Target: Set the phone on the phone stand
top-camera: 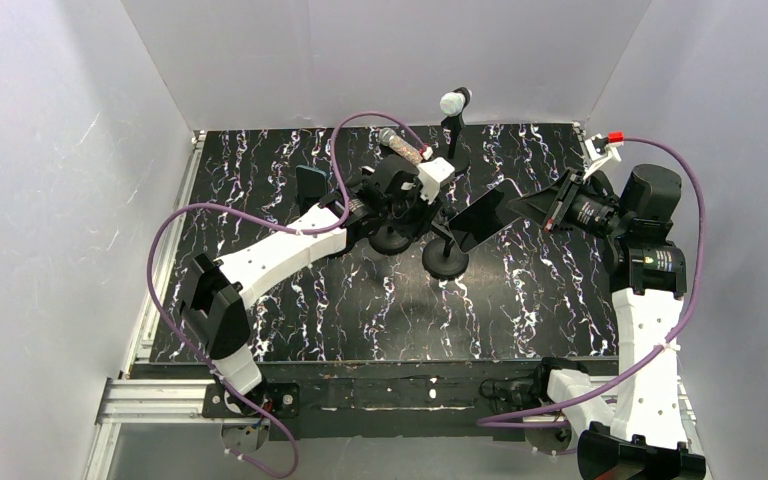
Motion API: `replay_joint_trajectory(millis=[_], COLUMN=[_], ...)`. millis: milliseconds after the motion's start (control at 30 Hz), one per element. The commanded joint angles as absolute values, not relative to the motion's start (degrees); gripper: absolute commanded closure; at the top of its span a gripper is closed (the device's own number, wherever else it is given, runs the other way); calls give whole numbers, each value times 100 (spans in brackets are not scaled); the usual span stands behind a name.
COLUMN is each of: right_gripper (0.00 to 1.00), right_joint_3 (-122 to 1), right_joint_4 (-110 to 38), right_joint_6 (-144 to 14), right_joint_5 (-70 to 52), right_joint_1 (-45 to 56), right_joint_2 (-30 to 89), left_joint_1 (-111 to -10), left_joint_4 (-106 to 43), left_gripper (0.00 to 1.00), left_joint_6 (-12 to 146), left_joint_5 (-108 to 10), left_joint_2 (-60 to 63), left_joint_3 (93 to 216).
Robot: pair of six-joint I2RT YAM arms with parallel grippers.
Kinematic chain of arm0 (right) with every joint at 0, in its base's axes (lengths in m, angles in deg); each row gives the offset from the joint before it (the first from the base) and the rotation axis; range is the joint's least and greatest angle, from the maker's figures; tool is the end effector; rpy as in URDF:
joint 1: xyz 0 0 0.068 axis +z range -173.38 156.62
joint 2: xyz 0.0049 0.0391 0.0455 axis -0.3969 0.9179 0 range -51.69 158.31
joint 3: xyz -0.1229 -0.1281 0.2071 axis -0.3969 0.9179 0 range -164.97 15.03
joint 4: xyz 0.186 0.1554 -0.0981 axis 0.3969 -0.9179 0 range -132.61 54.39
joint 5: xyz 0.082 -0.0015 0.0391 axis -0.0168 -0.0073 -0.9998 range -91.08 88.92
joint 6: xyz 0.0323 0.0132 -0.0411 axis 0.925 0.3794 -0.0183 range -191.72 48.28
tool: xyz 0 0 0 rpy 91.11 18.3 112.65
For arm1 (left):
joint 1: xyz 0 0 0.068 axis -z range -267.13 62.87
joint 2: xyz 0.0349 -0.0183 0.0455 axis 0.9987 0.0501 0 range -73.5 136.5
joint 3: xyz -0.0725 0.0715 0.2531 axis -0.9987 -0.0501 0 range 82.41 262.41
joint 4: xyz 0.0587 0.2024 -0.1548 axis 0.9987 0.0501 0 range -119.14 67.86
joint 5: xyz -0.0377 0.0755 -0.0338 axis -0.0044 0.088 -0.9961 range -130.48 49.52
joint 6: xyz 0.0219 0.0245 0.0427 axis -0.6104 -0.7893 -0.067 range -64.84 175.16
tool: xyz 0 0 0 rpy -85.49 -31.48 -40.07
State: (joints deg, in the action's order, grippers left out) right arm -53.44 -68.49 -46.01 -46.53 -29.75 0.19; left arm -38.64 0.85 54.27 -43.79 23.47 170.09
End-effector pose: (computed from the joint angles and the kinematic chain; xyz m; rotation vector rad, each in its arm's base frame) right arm 0.1715 0.0064 0.4209 -0.0455 1.8757 0.9643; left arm 0.2558 -0.2921 0.3259 0.9915 2.0814 -0.5020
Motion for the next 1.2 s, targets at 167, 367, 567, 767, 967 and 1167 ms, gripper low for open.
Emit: replay_joint_trajectory(millis=[167, 367, 567, 767, 967, 1167], right_gripper=[99, 99, 99, 99, 99, 99], right_joint_3=[-5372, -5387, -5152, -5089, -5129, -5106], right_joint_4=[-6391, -6388, -5777, -5719, -5915, -6024], right_joint_6=[-4474, -4635, -4523, -4544, -4817, -5153], right_joint_5=[-4971, -5253, -5865, -6188, -6156, -6072], right_joint_1=[-2996, -2995, -2975, -2865, -2645, -2364], right_joint_2=[-56, -90, -229, -189, -185, -215], left_joint_1=[-3858, -3854, -3836, -3525, -3175, -3106], left_joint_4=[33, 39, 78, 328, 739, 667], left_gripper=[81, 100, 100, 100, 100, 64], left_joint_6=[5386, 5455, 5836, 6472, 7262, 7631], left_joint_5=[-4462, -4450, -4357, -3522, -2814, -2850], left_joint_2=[2197, 2008, 1496, 1140, 1037, 846], left_joint_3=[16933, 16840, 16611, 16398, 16326, 15936])
